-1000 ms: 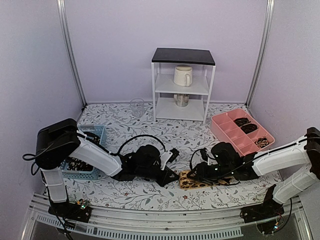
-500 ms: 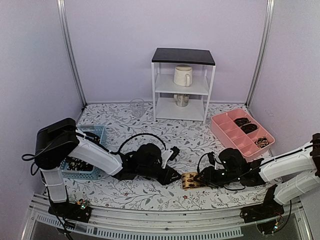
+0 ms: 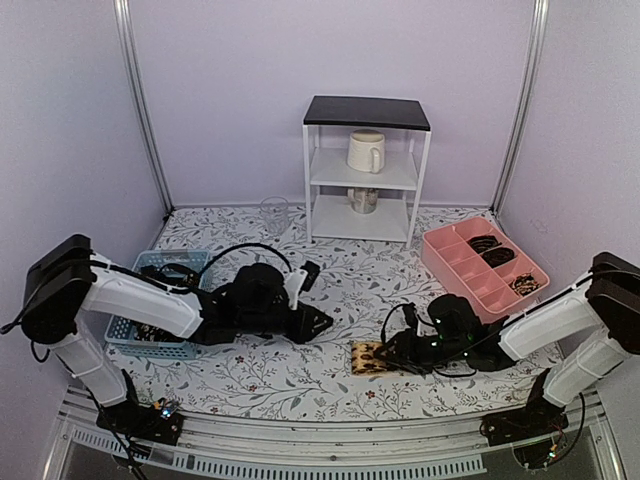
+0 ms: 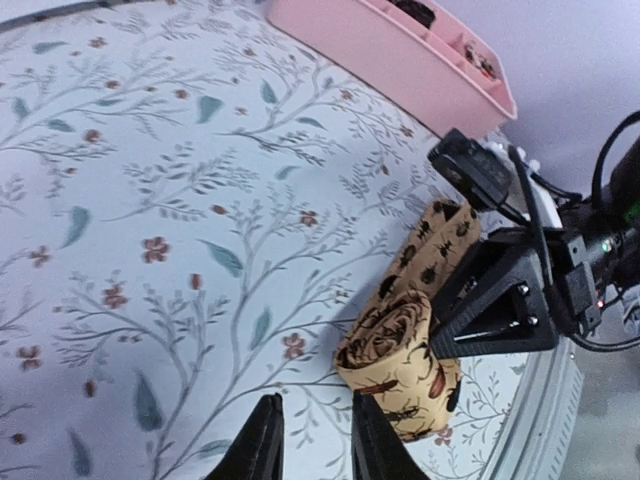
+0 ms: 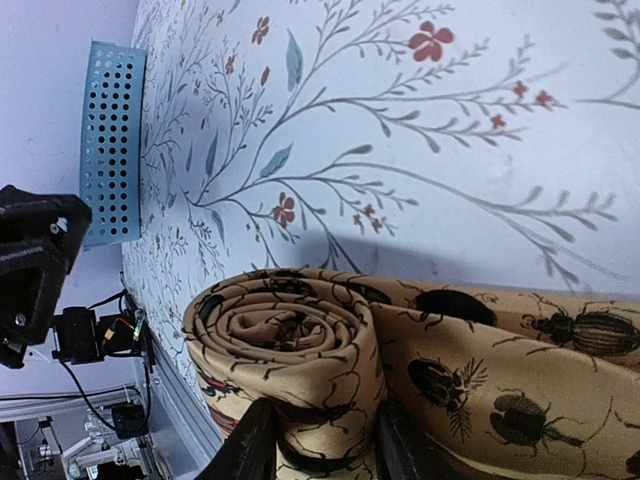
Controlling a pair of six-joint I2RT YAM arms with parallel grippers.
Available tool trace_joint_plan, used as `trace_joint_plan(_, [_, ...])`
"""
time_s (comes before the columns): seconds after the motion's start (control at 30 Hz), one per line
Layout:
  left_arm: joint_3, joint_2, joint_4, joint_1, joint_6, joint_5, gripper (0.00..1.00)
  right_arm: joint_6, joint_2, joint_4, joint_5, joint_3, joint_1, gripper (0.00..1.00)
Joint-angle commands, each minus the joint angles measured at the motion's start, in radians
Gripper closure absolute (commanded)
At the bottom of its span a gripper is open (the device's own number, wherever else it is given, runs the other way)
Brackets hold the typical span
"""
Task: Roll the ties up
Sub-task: Roll the tie at the center of the board.
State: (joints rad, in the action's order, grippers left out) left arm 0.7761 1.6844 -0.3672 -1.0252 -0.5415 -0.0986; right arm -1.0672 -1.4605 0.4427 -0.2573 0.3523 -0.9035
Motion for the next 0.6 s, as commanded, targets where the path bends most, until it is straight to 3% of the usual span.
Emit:
trace_joint_plan(0.0, [-0.104,-0.129,0.078,0.068,-0.012,0.089,0.76,-0.032,-0.096,0.016,-0.016,0.073,-0.03,0.67])
trace_joint_plan(0.27, [-0.302,-0.301,0.0,0.152,-0.061,0.064,0.79,-0.06,-0.272,0.031,-0.045,0.248,-0.05,0.67])
trace_joint_plan(0.57, [-0.297,-0.146,-0.165,0.117,-0.114,-0.094,0.87,-0.041,-0.252,-0.047,-0.005,0.264,-0.044,0.64])
